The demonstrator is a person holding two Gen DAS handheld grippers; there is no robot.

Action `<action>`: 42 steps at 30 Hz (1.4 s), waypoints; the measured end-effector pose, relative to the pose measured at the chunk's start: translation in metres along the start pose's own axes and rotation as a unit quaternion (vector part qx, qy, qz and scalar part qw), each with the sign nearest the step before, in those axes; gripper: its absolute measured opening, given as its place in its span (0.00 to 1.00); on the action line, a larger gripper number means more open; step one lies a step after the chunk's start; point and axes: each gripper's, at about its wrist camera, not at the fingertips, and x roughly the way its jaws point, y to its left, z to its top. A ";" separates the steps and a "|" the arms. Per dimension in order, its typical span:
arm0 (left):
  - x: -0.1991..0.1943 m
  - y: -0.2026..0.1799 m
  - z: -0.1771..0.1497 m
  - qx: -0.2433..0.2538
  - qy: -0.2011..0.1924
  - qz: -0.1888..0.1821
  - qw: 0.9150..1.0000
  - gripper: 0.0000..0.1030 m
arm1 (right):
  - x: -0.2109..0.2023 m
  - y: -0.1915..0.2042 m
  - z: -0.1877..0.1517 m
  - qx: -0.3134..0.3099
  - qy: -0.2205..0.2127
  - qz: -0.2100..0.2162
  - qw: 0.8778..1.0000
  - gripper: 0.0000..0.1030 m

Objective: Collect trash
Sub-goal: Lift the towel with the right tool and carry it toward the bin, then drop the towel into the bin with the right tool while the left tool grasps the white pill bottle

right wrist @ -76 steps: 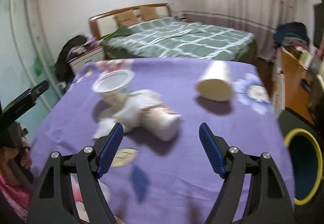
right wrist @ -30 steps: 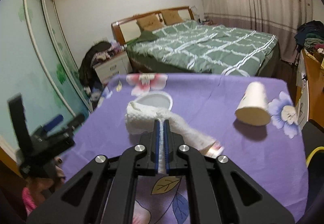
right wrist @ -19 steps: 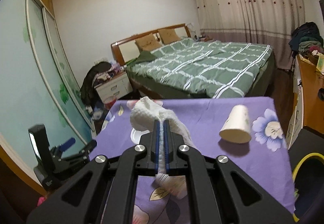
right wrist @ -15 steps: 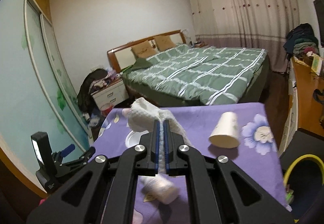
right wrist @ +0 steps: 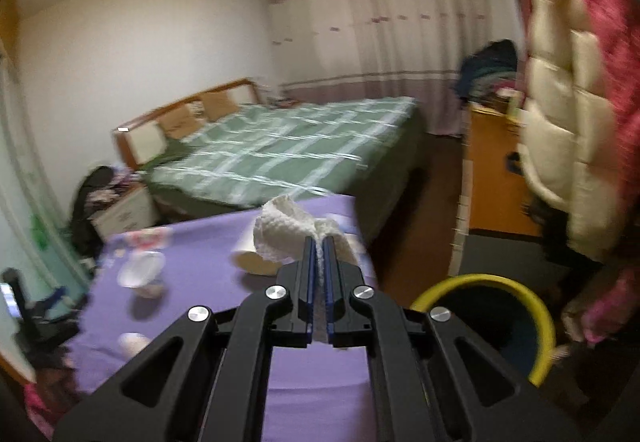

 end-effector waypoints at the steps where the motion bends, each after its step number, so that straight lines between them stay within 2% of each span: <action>1: -0.002 -0.002 0.000 -0.003 0.001 -0.004 1.000 0.95 | 0.005 -0.014 -0.003 0.006 0.009 -0.017 1.000 0.04; 7: -0.007 -0.004 0.002 -0.024 -0.001 -0.028 0.999 0.95 | 0.044 -0.074 -0.023 0.068 0.064 -0.066 0.993 0.09; 11: -0.006 -0.011 0.000 -0.015 0.005 -0.027 1.000 0.95 | 0.066 -0.085 -0.039 0.077 0.085 -0.102 0.988 0.34; 12: -0.006 -0.012 -0.001 -0.013 0.006 -0.028 0.999 0.95 | 0.070 -0.085 -0.042 0.077 0.087 -0.107 0.987 0.35; 15: -0.005 -0.015 -0.001 -0.007 0.007 -0.030 1.000 0.95 | 0.075 -0.088 -0.050 0.087 0.093 -0.120 0.985 0.35; 19: -0.005 -0.020 -0.002 -0.006 0.011 -0.043 0.999 0.95 | 0.074 -0.080 -0.055 0.096 0.068 -0.126 0.985 0.39; 24: -0.010 -0.035 -0.006 0.003 0.026 -0.083 0.996 0.95 | 0.082 -0.058 -0.060 0.069 0.059 -0.129 0.987 0.42; 27: -0.011 -0.053 -0.016 0.029 0.045 -0.124 0.991 0.95 | 0.090 -0.048 -0.067 0.054 0.064 -0.130 0.988 0.42; 32: -0.010 -0.090 -0.030 0.090 0.078 -0.187 0.975 0.95 | 0.094 -0.048 -0.071 0.058 0.066 -0.126 0.988 0.42; 36: -0.001 -0.105 -0.037 0.114 0.103 -0.191 0.970 0.95 | 0.095 -0.049 -0.071 0.061 0.070 -0.122 0.988 0.42; 42: 0.020 -0.106 -0.046 0.109 0.146 -0.185 0.966 0.95 | 0.096 -0.050 -0.071 0.068 0.068 -0.113 0.989 0.42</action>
